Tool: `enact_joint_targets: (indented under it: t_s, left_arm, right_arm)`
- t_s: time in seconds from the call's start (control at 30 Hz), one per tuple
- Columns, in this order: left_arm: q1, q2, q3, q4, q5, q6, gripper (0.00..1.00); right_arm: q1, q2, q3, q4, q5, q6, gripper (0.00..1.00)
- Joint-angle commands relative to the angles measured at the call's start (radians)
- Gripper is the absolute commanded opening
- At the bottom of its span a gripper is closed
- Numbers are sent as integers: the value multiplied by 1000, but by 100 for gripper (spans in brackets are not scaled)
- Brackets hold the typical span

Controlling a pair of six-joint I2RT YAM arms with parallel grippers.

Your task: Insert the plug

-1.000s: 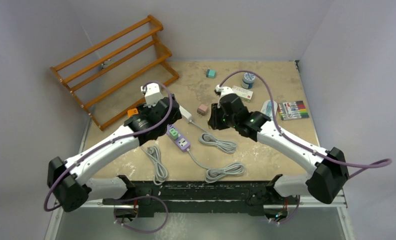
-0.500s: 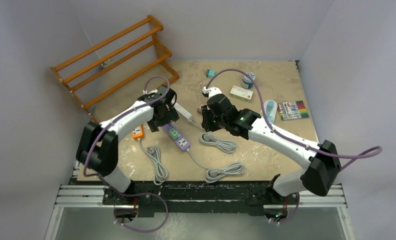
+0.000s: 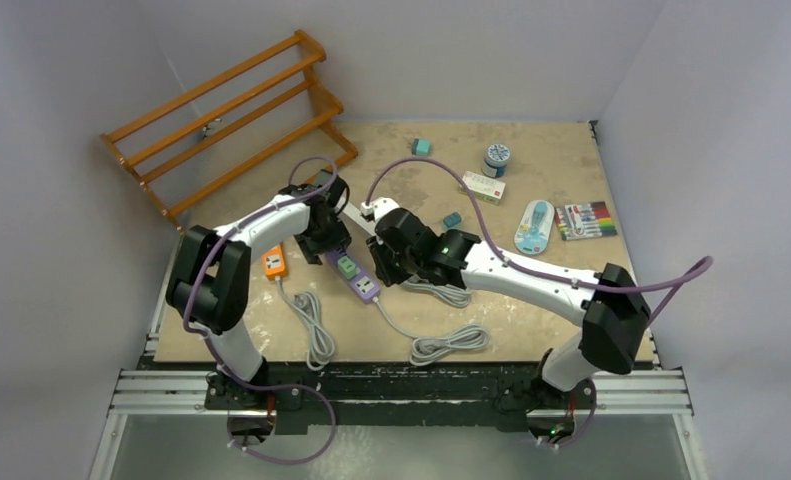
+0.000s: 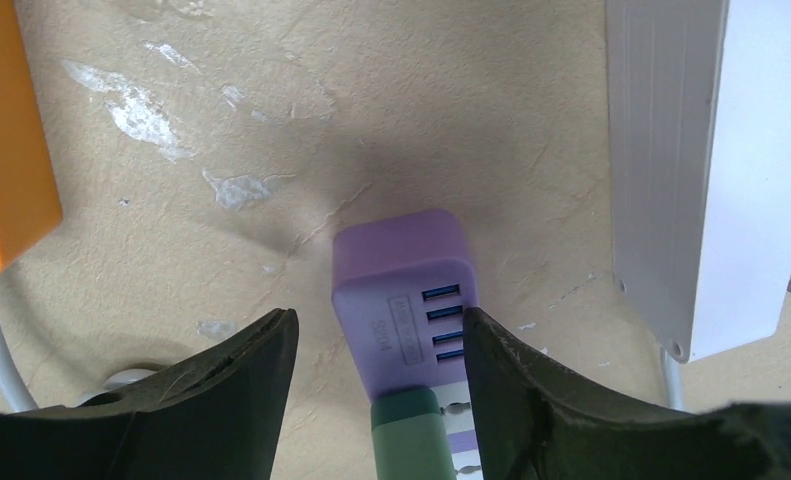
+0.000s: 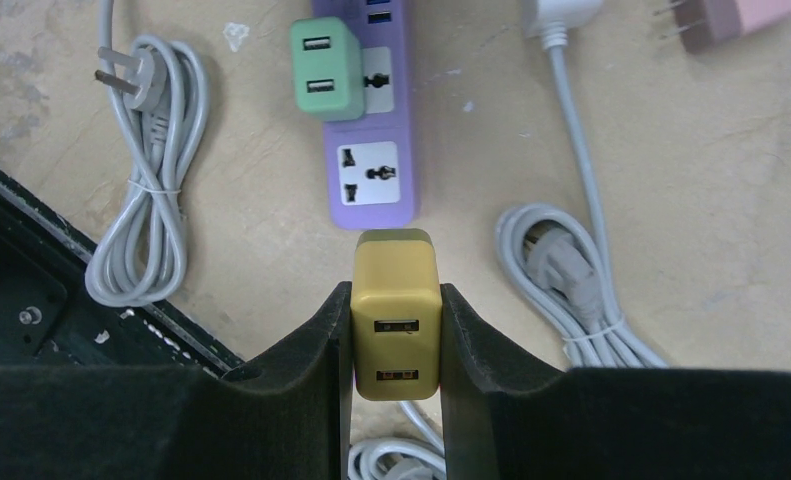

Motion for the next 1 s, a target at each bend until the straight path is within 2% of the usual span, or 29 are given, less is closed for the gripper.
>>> enact_joint_targets:
  t_s: [0.0, 0.5, 0.87, 0.97]
  left_arm:
    - [14, 17, 16, 31, 24, 14, 60]
    - [42, 27, 0, 53, 8, 23, 58]
    - [43, 23, -22, 70, 18, 23, 58]
    - [45, 12, -17, 66, 27, 26, 62]
  right_arm:
    - [22, 42, 51, 68, -40, -12, 0]
    - [40, 198, 101, 126, -96, -3, 0]
    - [39, 286, 175, 70, -78, -2, 0]
    - [40, 288, 182, 51, -70, 0, 0]
